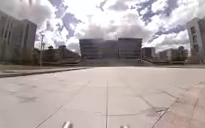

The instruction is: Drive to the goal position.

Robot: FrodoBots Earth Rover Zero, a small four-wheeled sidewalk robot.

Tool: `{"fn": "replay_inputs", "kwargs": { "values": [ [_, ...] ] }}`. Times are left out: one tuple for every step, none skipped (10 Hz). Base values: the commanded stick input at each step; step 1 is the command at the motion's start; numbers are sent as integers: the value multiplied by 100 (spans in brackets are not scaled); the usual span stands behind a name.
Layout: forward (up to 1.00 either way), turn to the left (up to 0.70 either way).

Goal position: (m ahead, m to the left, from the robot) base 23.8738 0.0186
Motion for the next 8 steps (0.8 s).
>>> {"fn": "replay_inputs", "kwargs": {
  "values": [
    [70, 0],
    [70, 0],
    [70, 0],
    [70, 0],
    [70, 0],
    [70, 0],
    [70, 0],
    [70, 0]
  ]
}}
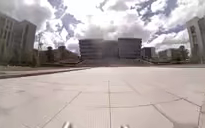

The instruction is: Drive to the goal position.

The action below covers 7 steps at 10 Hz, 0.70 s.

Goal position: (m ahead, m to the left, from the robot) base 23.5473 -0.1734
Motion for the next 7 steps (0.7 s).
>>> {"fn": "replay_inputs", "kwargs": {
  "values": [
    [70, 0],
    [70, 0],
    [70, 0],
    [70, 0],
    [70, 0],
    [70, 0],
    [70, 0]
  ]
}}
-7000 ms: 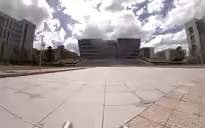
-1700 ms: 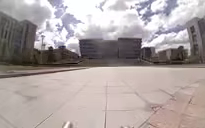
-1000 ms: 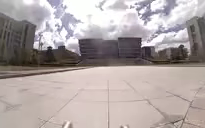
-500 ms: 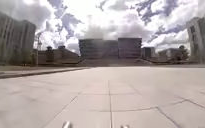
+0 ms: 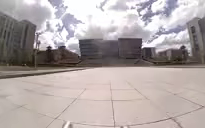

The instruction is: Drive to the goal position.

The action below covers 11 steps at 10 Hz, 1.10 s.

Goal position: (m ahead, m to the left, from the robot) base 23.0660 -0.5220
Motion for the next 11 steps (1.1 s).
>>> {"fn": "replay_inputs", "kwargs": {
  "values": [
    [70, 0],
    [70, 0],
    [70, 0],
    [70, 0],
    [70, 0],
    [70, 0],
    [70, 0],
    [70, 0],
    [70, 0],
    [70, 0],
    [70, 0]
  ]
}}
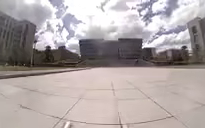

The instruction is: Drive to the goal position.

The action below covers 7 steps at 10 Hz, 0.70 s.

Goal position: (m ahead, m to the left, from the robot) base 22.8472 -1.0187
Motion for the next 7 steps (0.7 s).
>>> {"fn": "replay_inputs", "kwargs": {
  "values": [
    [70, 0],
    [70, 0],
    [70, 0],
    [70, 0],
    [70, 0],
    [70, 0],
    [70, 0]
  ]
}}
